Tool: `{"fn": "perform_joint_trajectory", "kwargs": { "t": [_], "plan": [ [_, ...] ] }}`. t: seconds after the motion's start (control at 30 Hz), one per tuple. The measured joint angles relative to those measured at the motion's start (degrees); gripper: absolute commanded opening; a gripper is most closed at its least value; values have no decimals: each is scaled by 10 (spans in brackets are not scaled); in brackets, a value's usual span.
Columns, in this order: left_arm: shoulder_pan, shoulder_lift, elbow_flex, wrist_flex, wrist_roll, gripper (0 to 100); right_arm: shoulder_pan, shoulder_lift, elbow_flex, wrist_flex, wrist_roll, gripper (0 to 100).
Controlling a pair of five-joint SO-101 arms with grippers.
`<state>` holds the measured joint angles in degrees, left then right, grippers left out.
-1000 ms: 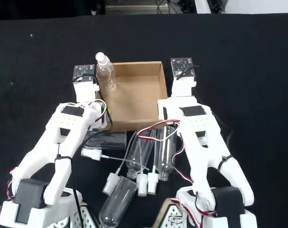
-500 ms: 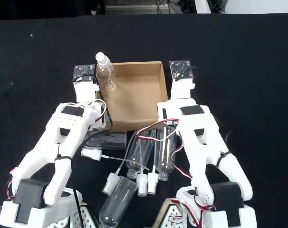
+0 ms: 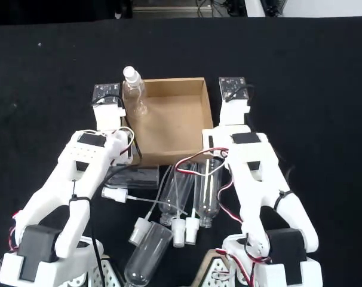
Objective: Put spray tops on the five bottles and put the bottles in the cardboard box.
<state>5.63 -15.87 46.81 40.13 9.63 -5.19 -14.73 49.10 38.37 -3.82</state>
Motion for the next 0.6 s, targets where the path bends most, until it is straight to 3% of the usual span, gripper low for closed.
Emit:
{"fn": "perform_joint_trajectory", "kwargs": {
  "t": [0.6],
  "plan": [
    [6, 0, 0, 5, 5, 65, -4, 0, 0, 4, 1, 11]
  ]
}}
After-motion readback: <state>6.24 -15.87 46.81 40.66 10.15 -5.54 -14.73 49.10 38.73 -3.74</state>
